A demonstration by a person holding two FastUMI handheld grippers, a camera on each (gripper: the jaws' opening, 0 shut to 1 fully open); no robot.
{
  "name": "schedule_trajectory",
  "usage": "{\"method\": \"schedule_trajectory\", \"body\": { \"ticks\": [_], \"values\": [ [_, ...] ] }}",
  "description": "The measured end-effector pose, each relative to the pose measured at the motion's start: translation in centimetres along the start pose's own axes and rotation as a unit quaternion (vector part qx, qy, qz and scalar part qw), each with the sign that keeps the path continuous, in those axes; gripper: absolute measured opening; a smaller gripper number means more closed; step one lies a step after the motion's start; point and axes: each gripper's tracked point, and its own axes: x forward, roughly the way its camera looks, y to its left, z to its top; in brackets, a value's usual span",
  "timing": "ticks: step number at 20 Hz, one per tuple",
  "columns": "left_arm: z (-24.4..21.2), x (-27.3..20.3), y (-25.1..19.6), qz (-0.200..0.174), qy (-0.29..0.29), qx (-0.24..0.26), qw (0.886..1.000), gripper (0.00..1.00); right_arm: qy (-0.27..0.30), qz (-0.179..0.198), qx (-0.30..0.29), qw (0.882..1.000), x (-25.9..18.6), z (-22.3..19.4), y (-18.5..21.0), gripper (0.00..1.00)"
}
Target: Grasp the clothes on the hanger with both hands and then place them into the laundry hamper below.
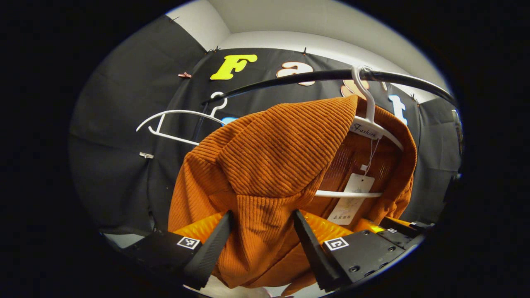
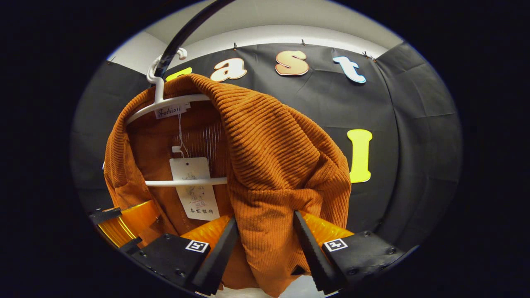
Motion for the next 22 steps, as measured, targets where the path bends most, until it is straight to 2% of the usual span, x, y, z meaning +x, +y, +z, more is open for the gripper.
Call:
{"method": "schedule_trajectory", "body": {
  "ticks": [2,5,9,10,11,13,14,15,17,20,22],
  "values": [
    [-0.3,0.0,-0.1,-0.001,0.006,-0.007,1.000,0.94,-0.001,0.002,-0.001,1.000,0.4,0.1,0.0,0.86],
    [-0.7,0.1,0.1,0.028,0.006,-0.011,1.000,0.95,0.004,0.004,0.009,1.000,0.3,0.1,0.2,0.86],
    [-0.9,1.9,1.2,0.067,0.002,0.052,0.996,0.95,0.006,0.008,0.003,1.000,0.1,0.2,-0.1,0.85],
    [-0.5,1.7,2.5,0.093,0.004,0.068,0.993,0.85,0.008,0.005,-0.002,1.000,-0.1,0.2,-0.6,0.85],
    [-0.1,1.6,4.2,0.114,-0.001,0.073,0.991,0.64,0.008,0.000,-0.004,1.000,-0.2,0.3,-1.5,0.67],
    [0.9,1.4,4.4,0.090,-0.008,0.046,0.995,0.23,0.004,-0.013,0.010,1.000,0.1,0.9,-3.3,0.32],
    [1.1,1.2,4.2,0.070,-0.006,0.033,0.997,0.13,0.001,-0.017,0.016,1.000,0.1,1.2,-4.2,0.14],
    [0.9,0.4,4.5,0.061,0.001,0.032,0.998,0.11,0.000,-0.013,0.018,1.000,0.4,1.4,-4.6,0.12],
    [2.0,-0.7,6.0,0.070,0.002,0.050,0.996,0.09,-0.008,-0.008,0.019,1.000,0.4,2.2,-5.0,0.12],
    [5.7,-2.6,8.3,0.115,-0.029,0.064,0.991,0.08,-0.021,-0.013,0.027,0.999,-0.3,3.8,-6.1,0.12],
    [8.4,-3.9,8.9,0.131,-0.056,0.062,0.988,0.09,-0.032,-0.018,0.046,0.998,-0.9,4.9,-7.0,0.12]
  ]
}}
